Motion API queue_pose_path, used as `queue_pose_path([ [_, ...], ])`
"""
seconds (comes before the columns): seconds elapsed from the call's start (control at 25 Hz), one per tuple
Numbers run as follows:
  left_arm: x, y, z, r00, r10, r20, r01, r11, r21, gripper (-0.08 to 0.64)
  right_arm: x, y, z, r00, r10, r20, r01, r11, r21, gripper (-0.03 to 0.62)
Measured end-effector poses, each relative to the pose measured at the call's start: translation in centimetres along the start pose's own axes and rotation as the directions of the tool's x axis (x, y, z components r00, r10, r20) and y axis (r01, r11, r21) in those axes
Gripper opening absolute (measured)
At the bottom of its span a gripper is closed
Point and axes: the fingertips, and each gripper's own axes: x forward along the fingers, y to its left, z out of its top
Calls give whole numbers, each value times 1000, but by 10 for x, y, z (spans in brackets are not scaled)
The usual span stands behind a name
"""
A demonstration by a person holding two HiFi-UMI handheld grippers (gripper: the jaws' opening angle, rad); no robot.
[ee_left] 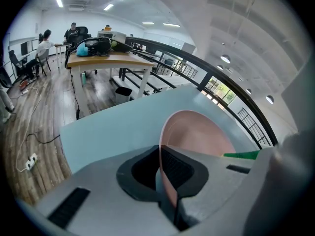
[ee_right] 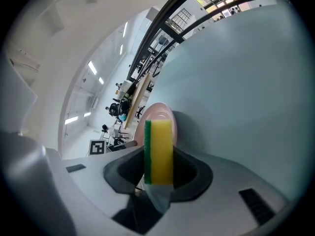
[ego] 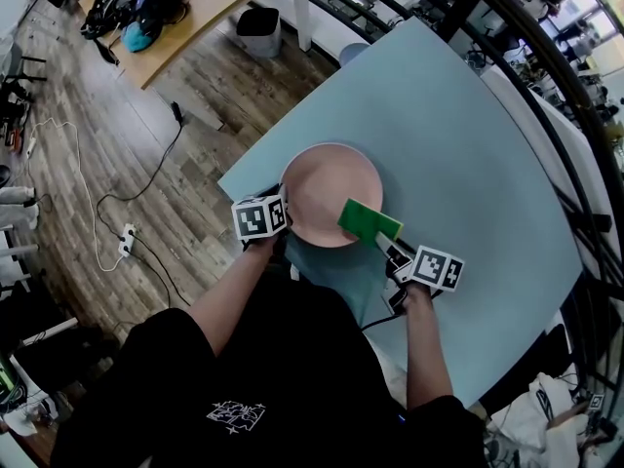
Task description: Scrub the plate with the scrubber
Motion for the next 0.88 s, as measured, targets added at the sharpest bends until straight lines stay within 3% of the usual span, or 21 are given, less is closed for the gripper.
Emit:
queue_pose_path([
  [0.48,1,1,0,1000,1,-5,-1,1000,8,18,22,11,-17,998,53,-15,-52,997,64,129],
  [0.88,0,0,-1,1000,-7,-6,7,1000,1,18,65,45,-22,996,70,-51,-70,998,2,129],
])
